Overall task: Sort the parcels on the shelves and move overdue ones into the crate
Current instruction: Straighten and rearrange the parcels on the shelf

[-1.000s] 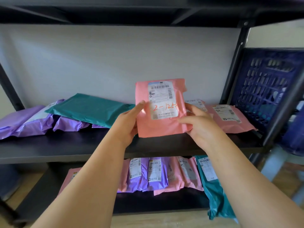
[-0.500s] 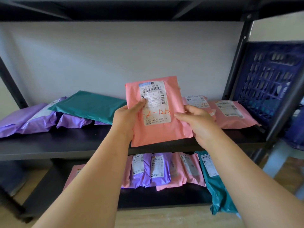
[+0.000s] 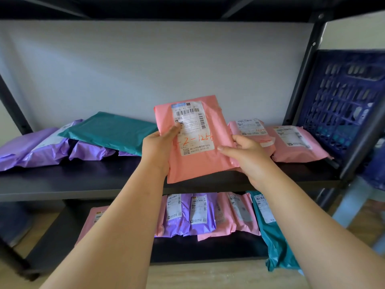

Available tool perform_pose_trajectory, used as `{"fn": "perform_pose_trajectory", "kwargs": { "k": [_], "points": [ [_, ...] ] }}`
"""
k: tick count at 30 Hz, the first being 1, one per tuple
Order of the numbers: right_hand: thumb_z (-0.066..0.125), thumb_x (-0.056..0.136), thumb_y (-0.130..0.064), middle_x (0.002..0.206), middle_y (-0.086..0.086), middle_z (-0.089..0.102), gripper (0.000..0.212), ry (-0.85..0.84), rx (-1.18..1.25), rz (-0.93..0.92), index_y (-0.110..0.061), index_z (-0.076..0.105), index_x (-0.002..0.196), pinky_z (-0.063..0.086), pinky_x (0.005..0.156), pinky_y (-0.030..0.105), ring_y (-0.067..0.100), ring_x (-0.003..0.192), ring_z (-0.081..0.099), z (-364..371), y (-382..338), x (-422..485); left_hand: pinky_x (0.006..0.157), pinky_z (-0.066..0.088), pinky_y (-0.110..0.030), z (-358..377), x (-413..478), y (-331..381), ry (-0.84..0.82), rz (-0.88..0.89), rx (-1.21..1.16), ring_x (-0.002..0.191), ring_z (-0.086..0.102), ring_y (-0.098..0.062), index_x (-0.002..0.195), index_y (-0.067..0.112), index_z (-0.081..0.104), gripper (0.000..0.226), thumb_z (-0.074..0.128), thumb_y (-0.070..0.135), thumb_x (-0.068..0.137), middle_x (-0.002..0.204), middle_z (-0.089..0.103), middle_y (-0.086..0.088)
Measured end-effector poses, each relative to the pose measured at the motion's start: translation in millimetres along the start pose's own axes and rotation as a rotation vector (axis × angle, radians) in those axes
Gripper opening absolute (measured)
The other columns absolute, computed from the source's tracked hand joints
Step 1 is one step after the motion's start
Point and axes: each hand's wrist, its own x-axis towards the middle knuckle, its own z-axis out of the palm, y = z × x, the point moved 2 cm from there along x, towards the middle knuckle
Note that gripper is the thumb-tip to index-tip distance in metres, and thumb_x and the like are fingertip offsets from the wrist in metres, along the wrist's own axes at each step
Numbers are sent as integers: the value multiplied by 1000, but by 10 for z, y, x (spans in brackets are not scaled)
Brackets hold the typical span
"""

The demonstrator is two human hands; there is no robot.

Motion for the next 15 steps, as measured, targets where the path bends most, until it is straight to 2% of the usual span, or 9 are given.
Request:
{"fn": "perform_pose_trajectory", "kwargs": {
  "k": [1,3,5,7,9,10,11,13,15],
  "points": [
    [72,87,-12,89,-3,74,22,17,-49,2,-29,66,100,57,85,35,12,85,71,9,21,9,75,59,-37,-3,14,-12,11,2,27,78,72,-22,88,13,68,22,75,33,85,90,75,-4],
    [71,87,-9,101,-3,71,37,67,-111,-12,-25,62,118,58,81,32,12,88,69,29,60,47,77,58,-38,5,46,-36,19,4,108,81,70,-23,87,15,66,25,68,40,89,90,73,-3],
    [69,88,-8,111,-4,66,52,145,-133,-34,-27,53,134,53,72,23,12,94,66,29,73,99,78,55,-38,25,108,-56,30,-3,208,81,67,-23,85,19,63,31,56,48,94,89,70,-2],
    [66,90,-8,123,-4,61,57,219,-148,-57,-28,48,141,47,67,18,14,103,62,17,79,166,78,50,-36,42,170,-75,24,14,285,84,63,-23,87,21,63,31,51,49,94,94,68,-2],
    [64,91,-8,132,-4,55,59,279,-177,-73,-27,45,143,45,65,17,15,110,58,6,99,242,79,51,-34,60,237,-141,9,41,340,98,62,-23,118,19,61,38,54,44,90,115,64,0],
    [63,91,-7,134,-4,54,59,306,-200,-83,-26,44,144,47,67,18,16,112,57,7,114,273,81,53,-35,69,244,-179,12,39,377,106,60,-23,135,19,51,50,57,40,89,126,58,0],
    [61,91,-7,135,-3,54,59,330,-226,-93,-25,44,145,50,72,22,16,113,57,6,126,296,79,56,-34,78,242,-222,17,32,404,108,60,-23,143,19,42,59,60,36,90,131,53,0],
    [58,92,-4,135,-1,55,58,365,-298,-118,-22,43,146,53,78,28,16,107,60,27,163,345,72,60,-37,104,261,-306,2,36,428,101,63,-24,146,19,37,63,63,30,90,130,51,-2],
    [55,94,-4,131,2,57,57,372,-368,-136,-21,42,147,60,72,33,11,85,63,52,210,380,81,57,-36,147,289,-353,-33,92,521,101,63,-24,142,18,42,58,63,23,89,127,55,-3]
  ]
}}
